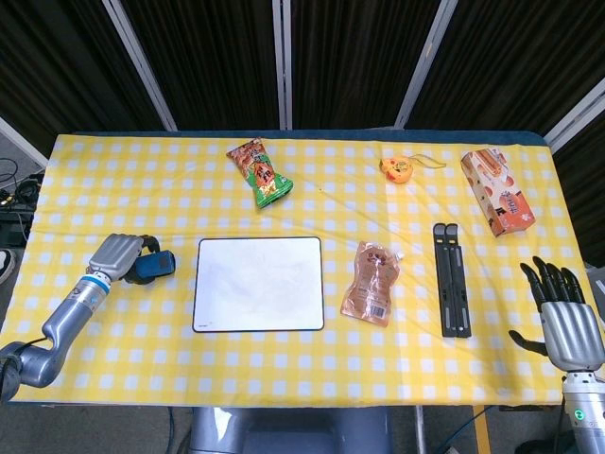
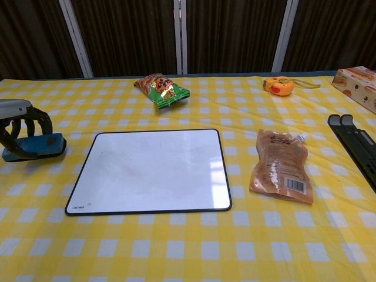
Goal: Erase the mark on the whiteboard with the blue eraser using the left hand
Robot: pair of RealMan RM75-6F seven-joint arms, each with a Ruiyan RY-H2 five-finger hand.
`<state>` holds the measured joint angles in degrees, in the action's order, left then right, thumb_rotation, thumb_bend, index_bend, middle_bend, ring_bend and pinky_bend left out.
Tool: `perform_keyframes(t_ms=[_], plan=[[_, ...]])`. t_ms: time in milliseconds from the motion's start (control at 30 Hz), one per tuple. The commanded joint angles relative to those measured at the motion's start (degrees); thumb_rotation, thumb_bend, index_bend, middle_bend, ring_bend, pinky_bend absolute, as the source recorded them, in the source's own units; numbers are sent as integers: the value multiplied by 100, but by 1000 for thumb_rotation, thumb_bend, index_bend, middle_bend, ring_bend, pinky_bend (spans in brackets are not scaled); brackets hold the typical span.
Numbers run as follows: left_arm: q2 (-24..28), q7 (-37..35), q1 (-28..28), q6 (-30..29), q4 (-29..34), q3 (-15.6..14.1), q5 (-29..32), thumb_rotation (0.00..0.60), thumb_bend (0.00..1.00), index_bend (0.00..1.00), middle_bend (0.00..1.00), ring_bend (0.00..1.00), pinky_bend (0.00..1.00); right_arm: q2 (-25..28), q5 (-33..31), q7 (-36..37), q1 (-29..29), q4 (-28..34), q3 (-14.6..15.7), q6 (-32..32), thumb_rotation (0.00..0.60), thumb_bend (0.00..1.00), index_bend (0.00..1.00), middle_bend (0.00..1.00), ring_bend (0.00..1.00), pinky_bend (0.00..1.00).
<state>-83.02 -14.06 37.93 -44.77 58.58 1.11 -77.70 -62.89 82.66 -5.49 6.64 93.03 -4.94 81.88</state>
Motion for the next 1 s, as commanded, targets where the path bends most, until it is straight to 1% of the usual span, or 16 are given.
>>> perform_keyframes(t_ms=[33,67,133,200,267,333,433,500,533,567,633,733,800,900,1000], plan=[[-5,-372,-61,-240,-3,-54,-279,600,0,0,0,8,129,10,10,-4,-2,22,4,7,600,0,0,0,0,0],[34,-433,-68,-306,47,-45,-322,600,0,0,0,0,73,16,10,-1,-2,30,4,7,600,0,0,0,0,0],[130,-496,-89,-429,182,-16,-368,600,0,0,0,0,10,27,9,9,-6,35,5,9,600,0,0,0,0,0],[371,-420,-189,-755,511,77,-366,600,0,0,0,0,0,51,20,49,-15,54,6,24,600,0,0,0,0,0],[726,-154,-304,-838,1025,117,-203,600,0,0,0,0,0,74,41,97,-18,70,10,29,600,0,0,0,0,0],[1075,198,-490,-1025,1622,221,118,600,0,0,0,0,0,88,63,132,-16,79,13,30,600,0,0,0,0,0],[1442,733,-798,-1369,2386,311,606,600,0,0,0,0,0,102,99,156,-16,78,18,46,600,0,0,0,0,0],[1641,1173,-1070,-1802,2874,342,899,600,0,0,0,0,0,107,117,175,-20,79,13,71,600,0,0,0,0,0],[1752,1576,-1317,-2256,3164,315,1032,600,0,0,0,0,0,114,132,197,-22,80,9,88,600,0,0,0,0,0],[1801,1860,-1488,-2580,3380,286,1096,600,0,0,0,0,0,117,144,209,-22,75,10,94,600,0,0,0,0,0],[1837,2207,-1734,-3050,3690,263,1165,600,0,0,0,0,0,118,160,222,-24,60,12,107,600,0,0,0,0,0],[1868,2315,-2039,-3516,3886,197,1077,600,0,0,0,0,0,119,179,257,-32,41,18,122,600,0,0,0,0,0],[1872,2284,-2148,-3655,3890,163,975,600,0,0,0,0,0,118,182,272,-36,22,23,124,600,0,0,0,0,0],[1859,2240,-2245,-3766,3851,150,828,600,0,0,0,0,0,115,168,294,-38,-2,24,113,600,0,0,0,0,0],[1861,2223,-2271,-3731,3876,171,762,600,0,0,0,0,0,113,170,335,-47,-27,30,116,600,0,0,0,0,0]])
